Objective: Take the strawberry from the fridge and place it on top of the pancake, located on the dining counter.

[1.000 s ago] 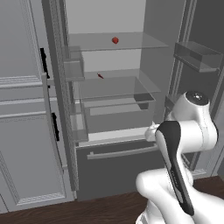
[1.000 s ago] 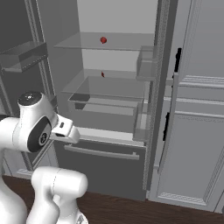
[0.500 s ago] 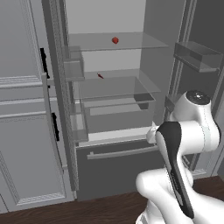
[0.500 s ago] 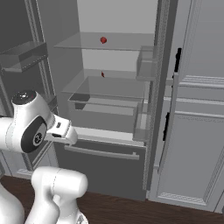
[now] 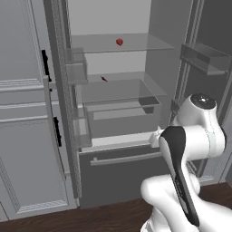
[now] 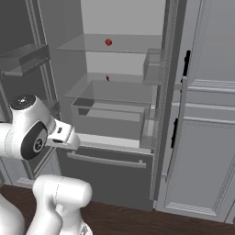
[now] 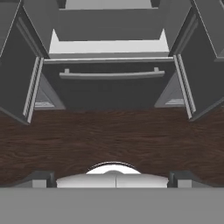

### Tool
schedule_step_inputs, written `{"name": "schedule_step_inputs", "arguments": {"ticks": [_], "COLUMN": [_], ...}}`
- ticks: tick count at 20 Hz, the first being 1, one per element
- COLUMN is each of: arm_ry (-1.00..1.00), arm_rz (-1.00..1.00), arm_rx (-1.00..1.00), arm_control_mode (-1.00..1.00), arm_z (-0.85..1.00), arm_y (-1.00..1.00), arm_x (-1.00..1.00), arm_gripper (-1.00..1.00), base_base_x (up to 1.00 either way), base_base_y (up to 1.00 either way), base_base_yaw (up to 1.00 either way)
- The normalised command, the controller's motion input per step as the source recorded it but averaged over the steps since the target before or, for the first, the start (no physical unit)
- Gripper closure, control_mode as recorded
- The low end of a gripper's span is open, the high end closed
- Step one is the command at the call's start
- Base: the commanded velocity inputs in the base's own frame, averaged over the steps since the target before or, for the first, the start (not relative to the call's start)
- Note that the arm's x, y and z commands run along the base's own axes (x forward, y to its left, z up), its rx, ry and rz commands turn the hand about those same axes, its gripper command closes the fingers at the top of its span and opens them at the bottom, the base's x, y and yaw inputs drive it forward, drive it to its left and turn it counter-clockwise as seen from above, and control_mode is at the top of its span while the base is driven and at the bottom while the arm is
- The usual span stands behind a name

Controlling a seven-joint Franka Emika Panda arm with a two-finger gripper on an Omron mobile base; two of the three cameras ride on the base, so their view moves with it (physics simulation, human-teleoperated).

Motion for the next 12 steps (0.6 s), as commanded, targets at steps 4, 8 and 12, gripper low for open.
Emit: {"name": "schedule_step_inputs", "arguments": {"ticks": [4,8,12], "arm_ry": [0.00,0.00,0.00], "arm_rz": [0.00,0.00,0.00], "arm_rx": [0.00,0.00,0.00], "arm_control_mode": [1.00,1.00,1.00], "arm_z": [0.00,0.00,0.00], "arm_y": [0.00,0.00,0.00], "arm_x": [0.00,0.00,0.00], "arm_gripper": [-1.00,-1.00,-1.00], "base_base_x": [0.50,0.61,0.71], "base_base_y": [0.21,0.07,0.00], "base_base_yaw": [-0.02,-0.02,0.00]}}
